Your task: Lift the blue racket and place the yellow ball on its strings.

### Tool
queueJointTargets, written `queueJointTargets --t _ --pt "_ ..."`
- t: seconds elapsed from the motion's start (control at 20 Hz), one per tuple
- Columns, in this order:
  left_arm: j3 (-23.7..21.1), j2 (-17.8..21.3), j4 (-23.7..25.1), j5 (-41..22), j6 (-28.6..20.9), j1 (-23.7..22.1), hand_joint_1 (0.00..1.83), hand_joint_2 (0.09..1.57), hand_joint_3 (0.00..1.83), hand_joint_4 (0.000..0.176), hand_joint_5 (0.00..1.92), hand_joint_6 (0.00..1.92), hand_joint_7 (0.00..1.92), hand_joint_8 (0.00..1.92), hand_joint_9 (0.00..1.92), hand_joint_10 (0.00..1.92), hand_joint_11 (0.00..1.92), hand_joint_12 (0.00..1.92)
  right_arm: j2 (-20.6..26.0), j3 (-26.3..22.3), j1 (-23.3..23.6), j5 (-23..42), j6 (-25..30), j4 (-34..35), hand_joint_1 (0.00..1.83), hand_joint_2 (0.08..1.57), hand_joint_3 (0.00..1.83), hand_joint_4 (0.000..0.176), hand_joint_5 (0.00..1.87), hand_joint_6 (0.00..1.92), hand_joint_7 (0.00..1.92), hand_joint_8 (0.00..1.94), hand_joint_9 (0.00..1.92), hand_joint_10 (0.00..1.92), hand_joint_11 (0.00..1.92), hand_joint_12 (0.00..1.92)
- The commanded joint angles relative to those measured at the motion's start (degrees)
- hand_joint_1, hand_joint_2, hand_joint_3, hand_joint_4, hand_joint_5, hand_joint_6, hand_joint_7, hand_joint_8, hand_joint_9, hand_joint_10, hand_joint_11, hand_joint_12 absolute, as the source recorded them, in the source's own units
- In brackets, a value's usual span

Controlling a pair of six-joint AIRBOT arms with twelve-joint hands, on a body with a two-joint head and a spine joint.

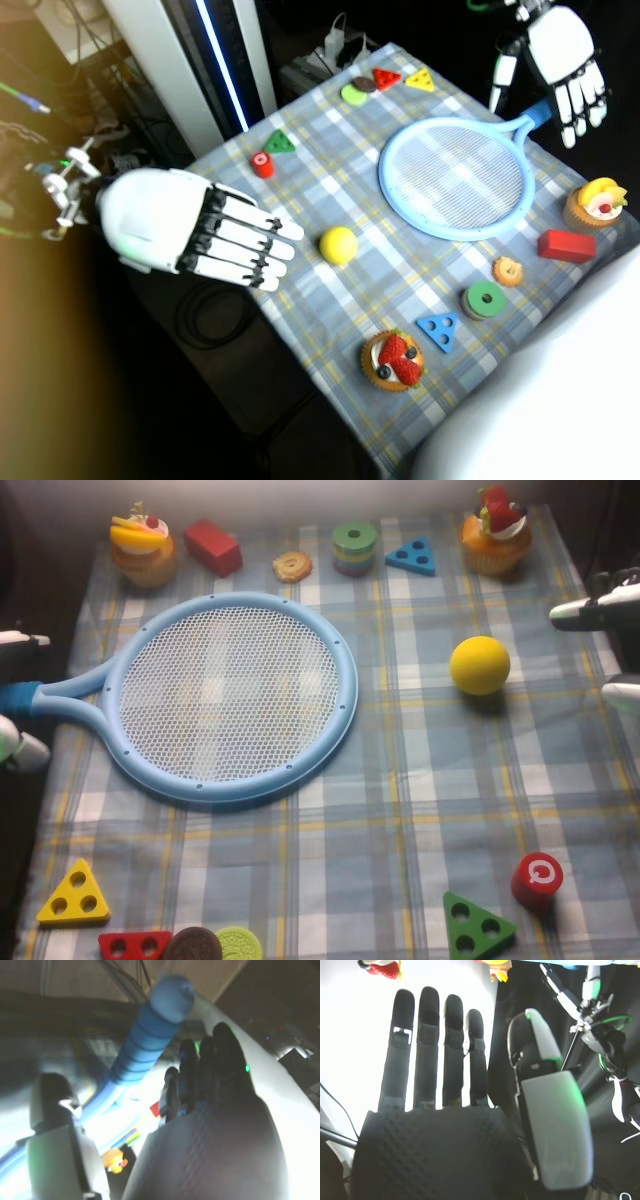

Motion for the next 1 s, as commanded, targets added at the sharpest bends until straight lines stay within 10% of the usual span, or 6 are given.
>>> queueJointTargets --t 0.0,0.35,0.6,0.65,0.85,0.95 --pt "0.6 0.2 1.2 -3.4 0.1 -0.4 0.81 0.92 0.01 0.176 0.17 0.00 0.25 0.00 0.08 0.00 0.00 0.20 -0.1 0.2 0.2 6.8 0.7 1.2 0.80 1.26 0.00 0.000 0.62 0.00 0.73 0.00 0.72 0.00 0.44 0.55" --pt "1.2 -0.4 0.1 -2.3 0.1 -0.3 1.03 0.88 0.00 0.176 0.44 0.00 0.52 0.00 0.42 0.01 0.02 0.79 -0.3 0.3 0.1 6.3 0.8 1.1 0.82 1.25 0.00 0.000 0.64 0.00 0.74 0.00 0.74 0.00 0.42 0.63" --pt "0.7 -0.5 0.3 -2.3 0.1 -0.4 1.12 1.05 0.00 0.000 1.09 0.75 1.04 0.06 0.91 0.08 0.36 1.13 -0.3 0.3 0.1 6.3 1.2 1.2 0.78 1.26 0.00 0.000 0.65 0.00 0.75 0.00 0.75 0.00 0.44 0.64" --pt "0.5 -0.5 0.4 -2.6 0.1 -0.4 1.22 1.06 0.00 0.000 1.15 0.63 1.01 0.86 1.00 0.15 0.41 1.21 -0.4 0.3 0.1 6.3 1.2 1.2 0.78 1.26 0.00 0.000 0.65 0.00 0.75 0.00 0.76 0.01 0.45 0.65" --pt "-0.7 -0.4 0.9 -3.0 0.1 -0.1 1.04 1.09 0.00 0.000 0.82 1.42 0.79 1.55 0.75 1.65 0.66 1.84 -0.5 0.3 0.1 6.3 1.4 1.2 0.78 1.28 0.00 0.000 0.68 0.00 0.79 0.00 0.82 0.00 0.48 0.82" --pt "-2.0 0.2 1.4 -3.8 0.0 0.1 1.04 1.23 0.00 0.108 0.91 1.90 0.91 1.91 0.95 1.91 1.00 1.92 -0.5 0.3 0.1 6.3 1.4 1.3 0.77 1.29 0.00 0.000 0.68 0.00 0.78 0.00 0.79 0.00 0.44 0.79"
